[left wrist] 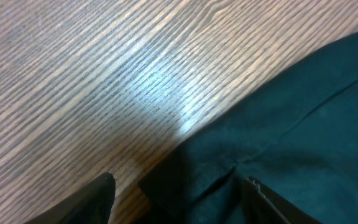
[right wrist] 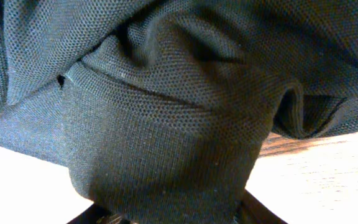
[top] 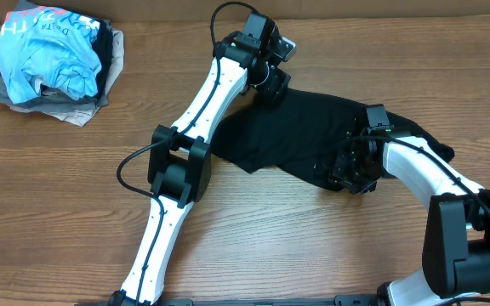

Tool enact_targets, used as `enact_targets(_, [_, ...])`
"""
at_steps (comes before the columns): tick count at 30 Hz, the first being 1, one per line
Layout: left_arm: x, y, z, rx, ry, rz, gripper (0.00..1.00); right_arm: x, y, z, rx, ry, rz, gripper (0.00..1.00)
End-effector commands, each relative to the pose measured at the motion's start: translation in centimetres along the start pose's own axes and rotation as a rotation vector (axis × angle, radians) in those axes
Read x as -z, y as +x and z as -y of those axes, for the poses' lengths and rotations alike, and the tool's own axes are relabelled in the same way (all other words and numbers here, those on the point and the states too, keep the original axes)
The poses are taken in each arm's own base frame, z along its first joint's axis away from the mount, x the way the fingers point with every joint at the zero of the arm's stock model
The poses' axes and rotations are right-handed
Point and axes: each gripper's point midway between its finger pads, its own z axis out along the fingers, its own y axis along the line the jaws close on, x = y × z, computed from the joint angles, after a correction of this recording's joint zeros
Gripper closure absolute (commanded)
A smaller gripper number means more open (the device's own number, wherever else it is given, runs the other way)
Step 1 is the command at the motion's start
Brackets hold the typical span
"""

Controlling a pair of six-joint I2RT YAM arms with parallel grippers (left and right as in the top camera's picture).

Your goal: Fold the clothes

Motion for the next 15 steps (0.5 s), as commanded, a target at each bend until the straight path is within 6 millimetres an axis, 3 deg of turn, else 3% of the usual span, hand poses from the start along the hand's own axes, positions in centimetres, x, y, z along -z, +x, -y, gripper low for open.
enact_targets(1, [-2.7,2.2,-0.5,0.009,0.009,-0.059,0.39,0.2,-0.1,-0.2,0.008,-0.003,0.017,0.55])
enact_targets(9, [-2.4,1.7,-0.6,0.026,0.021,-0.04,0.93,0.2,-0.3,-0.3,0.009,-0.006,0.023,0.56])
enact_targets(12, [-1.2,0.4,-0.9,0.052,0.011,-0.004,0.96,0.3,-0.3,-0.3,0.009,-0.006,0.024,0.58])
enact_targets(13, [-0.5,-0.4,-1.1,0.06,0.005,0.019,0.96,0.4,-0.4,-0.3,0.007,-0.006,0.024,0.66])
enact_targets(15, [1.6,-2.1,-1.8,0.073,-0.011,0.072,0.96,0.8,-0.6,-0.1,-0.005,-0.005,0.024,0.94])
